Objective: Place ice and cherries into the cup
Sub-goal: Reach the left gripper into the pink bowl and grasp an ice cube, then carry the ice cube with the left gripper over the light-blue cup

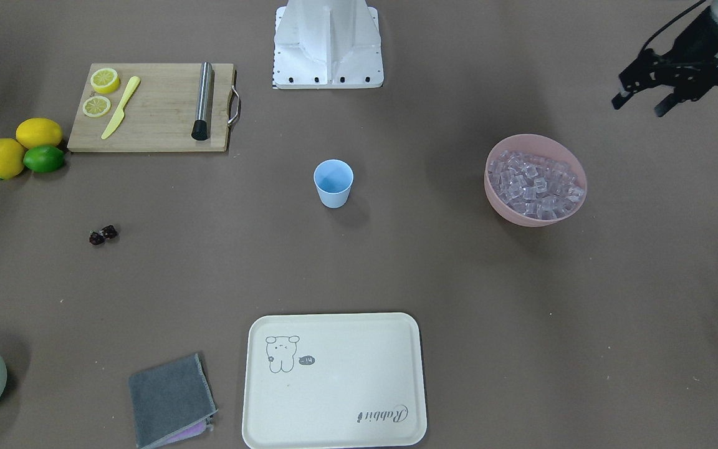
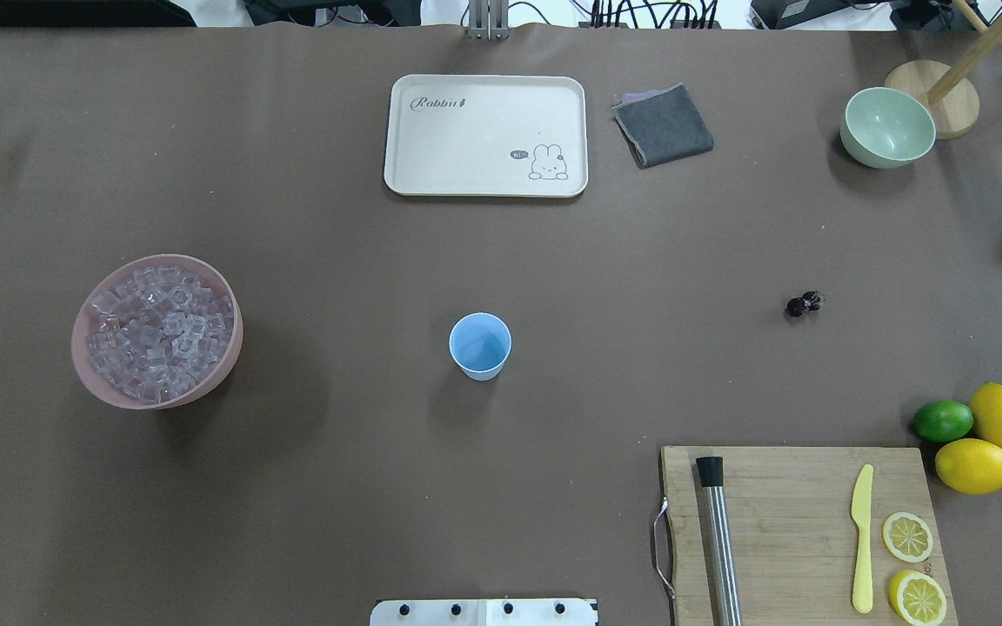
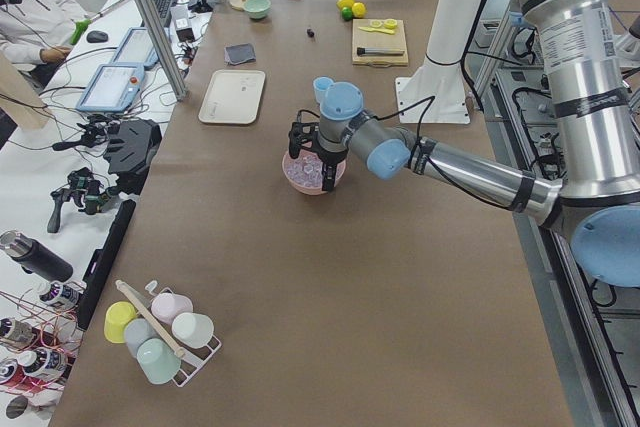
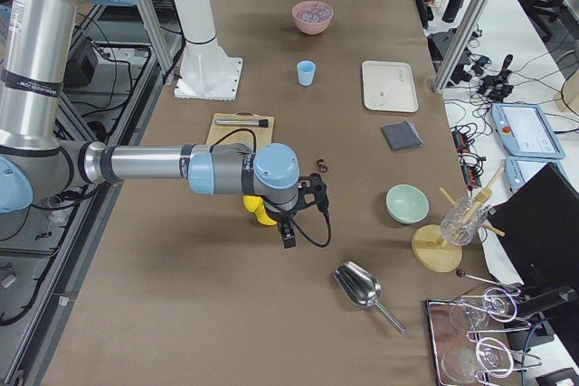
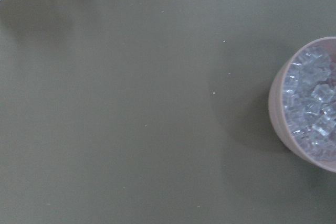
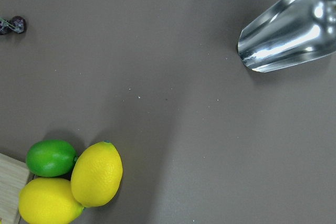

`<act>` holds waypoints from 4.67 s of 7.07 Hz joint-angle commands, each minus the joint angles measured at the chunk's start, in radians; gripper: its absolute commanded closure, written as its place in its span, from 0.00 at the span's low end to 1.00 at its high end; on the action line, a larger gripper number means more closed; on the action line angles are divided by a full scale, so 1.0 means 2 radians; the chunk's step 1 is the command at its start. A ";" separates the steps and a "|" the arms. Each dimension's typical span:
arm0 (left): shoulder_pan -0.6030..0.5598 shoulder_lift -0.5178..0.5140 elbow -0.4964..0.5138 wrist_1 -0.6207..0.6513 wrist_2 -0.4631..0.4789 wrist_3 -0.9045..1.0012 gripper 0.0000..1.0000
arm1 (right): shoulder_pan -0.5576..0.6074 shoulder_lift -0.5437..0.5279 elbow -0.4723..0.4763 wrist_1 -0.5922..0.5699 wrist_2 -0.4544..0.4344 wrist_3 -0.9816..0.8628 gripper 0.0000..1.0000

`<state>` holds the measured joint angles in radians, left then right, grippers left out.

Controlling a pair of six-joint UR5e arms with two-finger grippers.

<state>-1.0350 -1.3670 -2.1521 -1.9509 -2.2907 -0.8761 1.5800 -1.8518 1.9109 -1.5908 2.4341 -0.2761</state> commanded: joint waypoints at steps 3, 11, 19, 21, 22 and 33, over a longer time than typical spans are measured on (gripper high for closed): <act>0.116 -0.111 0.073 0.007 0.114 -0.107 0.09 | 0.000 0.000 0.000 0.000 -0.001 0.001 0.00; 0.180 -0.116 0.103 0.007 0.187 -0.188 0.31 | 0.000 -0.001 -0.002 -0.001 0.000 0.002 0.00; 0.147 -0.123 0.046 0.088 0.136 -0.188 1.00 | 0.000 -0.001 -0.004 -0.001 0.007 0.002 0.00; 0.134 -0.206 0.030 0.153 0.106 -0.192 1.00 | 0.000 -0.001 -0.003 -0.001 0.009 0.002 0.00; 0.143 -0.297 0.043 0.212 0.106 -0.207 1.00 | 0.000 0.004 -0.002 -0.001 0.008 0.008 0.00; 0.281 -0.505 0.222 0.196 0.223 -0.305 0.02 | -0.002 0.008 0.000 -0.001 0.018 0.017 0.00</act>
<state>-0.4779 -2.3781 -1.6995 -1.5629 -1.8476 -1.5041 1.5770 -1.8350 1.9102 -1.5923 2.4668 -0.2436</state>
